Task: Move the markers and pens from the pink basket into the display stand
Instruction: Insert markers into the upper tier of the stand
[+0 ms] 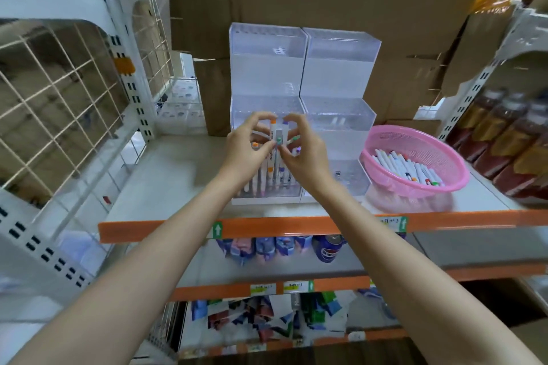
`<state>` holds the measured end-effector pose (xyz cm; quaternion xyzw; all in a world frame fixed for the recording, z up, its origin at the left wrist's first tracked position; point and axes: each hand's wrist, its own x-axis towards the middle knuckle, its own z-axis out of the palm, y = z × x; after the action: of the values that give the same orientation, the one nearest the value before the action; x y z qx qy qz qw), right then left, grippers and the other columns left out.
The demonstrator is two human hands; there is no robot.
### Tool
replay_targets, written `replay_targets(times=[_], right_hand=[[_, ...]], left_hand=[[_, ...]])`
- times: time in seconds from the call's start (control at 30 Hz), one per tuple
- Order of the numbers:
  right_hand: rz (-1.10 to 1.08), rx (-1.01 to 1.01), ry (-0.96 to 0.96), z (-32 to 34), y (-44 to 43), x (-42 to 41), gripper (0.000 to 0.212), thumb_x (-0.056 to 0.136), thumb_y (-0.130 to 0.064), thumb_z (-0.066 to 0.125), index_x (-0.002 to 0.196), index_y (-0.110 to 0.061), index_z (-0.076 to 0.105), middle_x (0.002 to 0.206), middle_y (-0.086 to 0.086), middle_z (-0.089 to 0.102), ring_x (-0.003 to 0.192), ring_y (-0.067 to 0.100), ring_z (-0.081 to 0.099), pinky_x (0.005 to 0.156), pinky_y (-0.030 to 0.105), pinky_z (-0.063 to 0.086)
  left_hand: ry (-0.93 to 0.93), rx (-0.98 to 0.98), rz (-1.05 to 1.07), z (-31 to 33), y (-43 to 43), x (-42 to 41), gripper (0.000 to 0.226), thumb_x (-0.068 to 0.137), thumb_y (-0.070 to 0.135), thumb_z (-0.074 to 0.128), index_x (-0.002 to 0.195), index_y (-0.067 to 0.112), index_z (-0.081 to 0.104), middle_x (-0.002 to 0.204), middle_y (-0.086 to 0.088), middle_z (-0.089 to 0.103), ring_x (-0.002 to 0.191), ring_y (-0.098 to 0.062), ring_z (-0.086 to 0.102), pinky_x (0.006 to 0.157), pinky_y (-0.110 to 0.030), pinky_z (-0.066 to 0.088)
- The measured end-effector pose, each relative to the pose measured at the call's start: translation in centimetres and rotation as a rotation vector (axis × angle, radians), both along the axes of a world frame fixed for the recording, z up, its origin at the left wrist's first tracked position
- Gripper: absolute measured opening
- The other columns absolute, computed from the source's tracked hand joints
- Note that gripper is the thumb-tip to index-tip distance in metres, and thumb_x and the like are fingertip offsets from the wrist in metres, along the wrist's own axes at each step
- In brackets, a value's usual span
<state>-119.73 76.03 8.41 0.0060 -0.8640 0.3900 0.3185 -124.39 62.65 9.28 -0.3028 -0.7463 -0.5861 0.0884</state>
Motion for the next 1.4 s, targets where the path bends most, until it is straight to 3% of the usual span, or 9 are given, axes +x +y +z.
replay_targets(times=[0.2,0.3,0.5,0.73,0.87,1.07,1.4], right_hand=[[-0.026,-0.001,0.014,-0.6,0.1,-0.3,0.041,0.083,-0.001,0.066,0.117,-0.017,0.049,0.085,-0.010,0.050,0.063,0.006,0.057,0.052,0.009,0.037],[-0.039,-0.010,0.038,-1.1,0.1,-0.5,0.038,0.082,-0.001,0.067,0.114,-0.014,0.051,0.096,-0.006,0.050,0.065,-0.002,0.054,0.055,0.006,0.036],[-0.018,-0.021,0.051,-1.5,0.2,-0.7,0.035,0.083,-0.005,0.069,0.112,-0.015,0.050,0.098,-0.003,0.052,0.070,-0.003,0.054,0.059,0.016,0.046],[-0.014,-0.001,0.052,-1.6,0.4,-0.8,0.036,0.083,-0.007,0.069,0.113,-0.014,0.050,0.095,-0.004,0.053,0.070,-0.001,0.055,0.059,0.013,0.045],[-0.008,-0.001,0.048,-1.7,0.5,-0.8,0.037,0.083,-0.005,0.068,0.114,-0.015,0.050,0.096,-0.002,0.056,0.075,-0.001,0.056,0.061,0.016,0.047],[-0.007,-0.005,0.051,-1.7,0.5,-0.6,0.036,0.084,-0.006,0.067,0.115,-0.015,0.050,0.096,-0.001,0.056,0.074,0.009,0.056,0.063,0.025,0.051],[-0.018,-0.047,0.077,-1.7,0.6,-0.3,0.039,0.084,-0.001,0.066,0.116,-0.016,0.050,0.098,-0.004,0.052,0.080,0.014,0.058,0.058,0.027,0.051]], left_hand=[[0.046,-0.055,-0.007,-0.3,0.2,-0.4,0.038,0.083,0.002,0.070,0.106,0.029,0.057,0.089,0.001,0.064,0.080,0.003,0.062,0.070,-0.011,0.052],[0.070,-0.085,0.008,-0.4,0.5,-0.4,0.027,0.083,0.002,0.070,0.101,0.020,0.062,0.089,0.000,0.065,0.081,0.001,0.061,0.069,-0.006,0.048],[0.050,-0.052,0.043,-0.7,0.7,-0.6,0.023,0.081,0.006,0.073,0.096,0.018,0.060,0.086,0.006,0.064,0.080,0.005,0.061,0.068,-0.006,0.048],[0.076,-0.097,0.020,-0.7,0.3,-1.0,0.027,0.081,0.008,0.074,0.093,0.025,0.059,0.087,-0.001,0.067,0.081,-0.001,0.064,0.068,-0.009,0.050],[0.151,-0.180,-0.011,-0.9,0.3,-1.2,0.018,0.081,0.008,0.074,0.094,0.014,0.062,0.086,-0.001,0.069,0.080,-0.006,0.066,0.073,-0.015,0.053],[0.241,-0.216,0.006,-0.9,0.0,-1.6,0.015,0.083,0.008,0.071,0.097,0.005,0.065,0.087,0.001,0.067,0.079,-0.006,0.063,0.074,-0.007,0.049],[0.372,-0.246,-0.032,-0.9,-0.4,-2.0,0.015,0.081,0.006,0.073,0.095,0.002,0.068,0.088,-0.009,0.072,0.082,-0.018,0.069,0.077,-0.027,0.056]])
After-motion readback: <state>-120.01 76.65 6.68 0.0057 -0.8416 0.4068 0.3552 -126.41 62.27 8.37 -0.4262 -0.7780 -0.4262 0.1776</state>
